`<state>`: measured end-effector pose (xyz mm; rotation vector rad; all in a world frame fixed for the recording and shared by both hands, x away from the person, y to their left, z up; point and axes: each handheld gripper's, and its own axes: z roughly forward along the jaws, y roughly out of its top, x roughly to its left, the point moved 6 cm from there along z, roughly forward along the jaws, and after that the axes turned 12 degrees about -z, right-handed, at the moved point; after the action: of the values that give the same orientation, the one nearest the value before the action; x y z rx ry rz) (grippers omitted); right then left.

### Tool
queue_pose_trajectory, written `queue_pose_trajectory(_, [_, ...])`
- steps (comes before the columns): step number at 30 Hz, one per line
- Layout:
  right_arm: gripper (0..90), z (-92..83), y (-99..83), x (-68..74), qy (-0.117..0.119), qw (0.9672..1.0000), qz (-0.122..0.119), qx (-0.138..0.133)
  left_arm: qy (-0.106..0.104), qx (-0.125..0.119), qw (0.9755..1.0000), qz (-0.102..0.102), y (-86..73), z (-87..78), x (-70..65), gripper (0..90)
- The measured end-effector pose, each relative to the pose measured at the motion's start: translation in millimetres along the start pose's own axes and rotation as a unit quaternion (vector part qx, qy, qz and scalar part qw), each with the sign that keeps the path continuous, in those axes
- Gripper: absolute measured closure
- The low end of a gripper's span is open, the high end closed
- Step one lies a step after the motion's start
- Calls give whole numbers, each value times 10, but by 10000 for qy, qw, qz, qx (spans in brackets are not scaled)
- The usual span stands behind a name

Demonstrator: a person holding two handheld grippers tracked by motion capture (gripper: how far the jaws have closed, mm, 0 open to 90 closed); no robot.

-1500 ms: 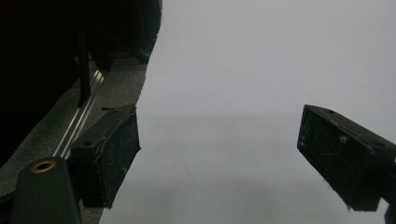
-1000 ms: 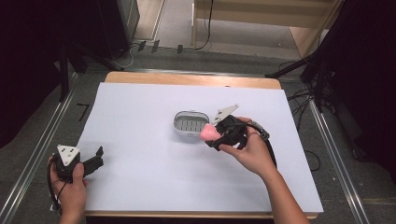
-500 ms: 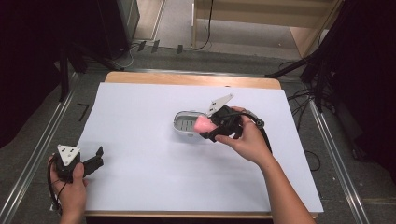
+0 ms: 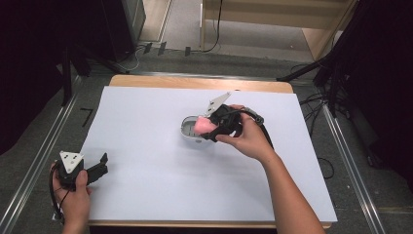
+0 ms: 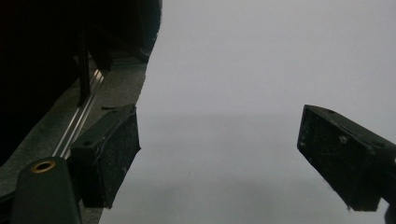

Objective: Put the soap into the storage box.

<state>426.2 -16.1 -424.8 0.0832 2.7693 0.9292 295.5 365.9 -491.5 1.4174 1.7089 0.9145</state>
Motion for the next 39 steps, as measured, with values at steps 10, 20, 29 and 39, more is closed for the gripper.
queue_pose_trajectory(10, [385, 180, 99, -94, 52, 9996, -261, 85, -12, 2, 10000, 7, 0, 1, -3, 137])
queue_pose_trajectory(20, [385, 352, 110, -147, 136, 9982, -495, 325, -4, 16, 10000, 32, -2, 3, -5, 137])
queue_pose_trajectory(29, [384, 441, 51, -206, 251, 9985, -379, 309, -5, 32, 10000, 40, -3, 9, -8, 137])
queue_pose_trajectory(39, [378, 464, 10, -197, 320, 9984, -225, 415, 4, 57, 10000, 44, -4, 10, -7, 137])
